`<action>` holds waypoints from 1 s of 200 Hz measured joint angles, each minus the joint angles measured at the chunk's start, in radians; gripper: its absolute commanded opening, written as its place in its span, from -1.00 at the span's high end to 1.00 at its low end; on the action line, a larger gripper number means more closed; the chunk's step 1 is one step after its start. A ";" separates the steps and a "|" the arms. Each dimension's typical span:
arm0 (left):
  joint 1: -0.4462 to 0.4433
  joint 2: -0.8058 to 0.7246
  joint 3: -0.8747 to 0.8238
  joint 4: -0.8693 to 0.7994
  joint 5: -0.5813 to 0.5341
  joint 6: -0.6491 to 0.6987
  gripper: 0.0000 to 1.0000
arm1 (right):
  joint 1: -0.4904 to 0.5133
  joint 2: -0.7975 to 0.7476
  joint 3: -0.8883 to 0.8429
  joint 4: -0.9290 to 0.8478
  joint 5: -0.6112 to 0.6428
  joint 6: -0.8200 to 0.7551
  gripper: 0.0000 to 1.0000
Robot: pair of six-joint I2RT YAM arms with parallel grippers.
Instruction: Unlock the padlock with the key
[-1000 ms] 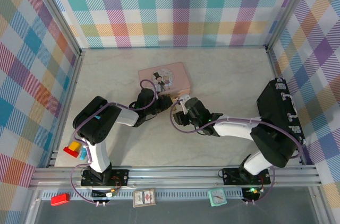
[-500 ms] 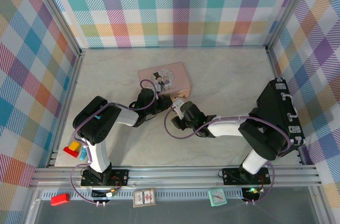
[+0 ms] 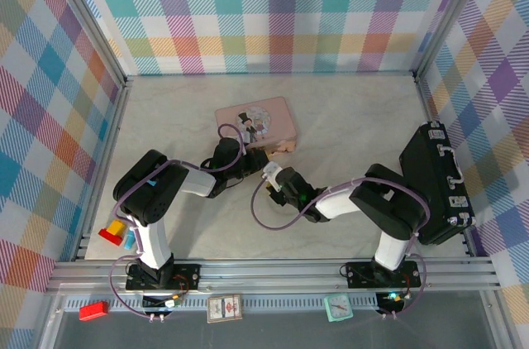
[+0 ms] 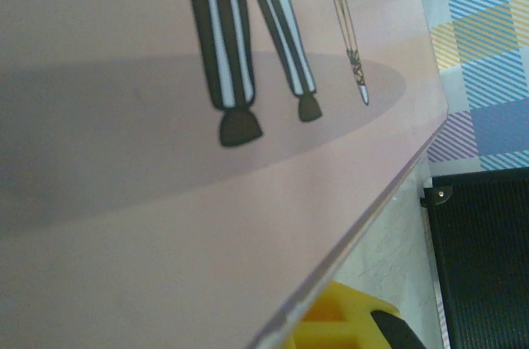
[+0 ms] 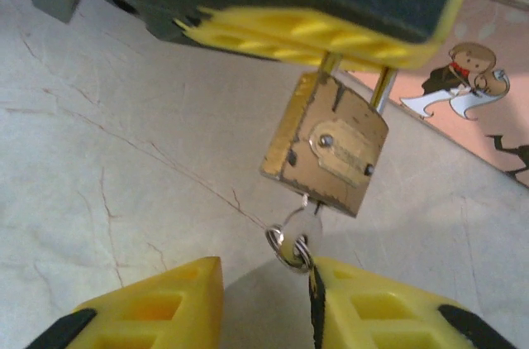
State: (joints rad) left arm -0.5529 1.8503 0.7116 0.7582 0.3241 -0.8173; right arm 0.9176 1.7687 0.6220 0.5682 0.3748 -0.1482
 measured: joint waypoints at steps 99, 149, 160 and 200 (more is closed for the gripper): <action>0.001 0.000 0.000 0.002 0.003 -0.003 0.86 | 0.004 0.042 0.006 0.070 0.079 -0.017 0.71; 0.001 0.000 0.000 0.003 -0.003 -0.005 0.86 | 0.008 0.041 0.019 0.018 0.081 0.041 0.92; 0.001 0.000 0.000 0.003 -0.003 -0.005 0.86 | 0.008 0.036 0.025 -0.003 0.076 0.069 0.94; 0.001 0.000 0.000 0.003 -0.001 -0.009 0.81 | -0.003 0.005 0.026 -0.046 0.026 0.180 0.97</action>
State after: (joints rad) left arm -0.5518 1.8500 0.7116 0.7616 0.3233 -0.8265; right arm 0.9142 1.7733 0.6479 0.5224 0.4011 0.0315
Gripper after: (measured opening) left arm 0.085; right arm 0.055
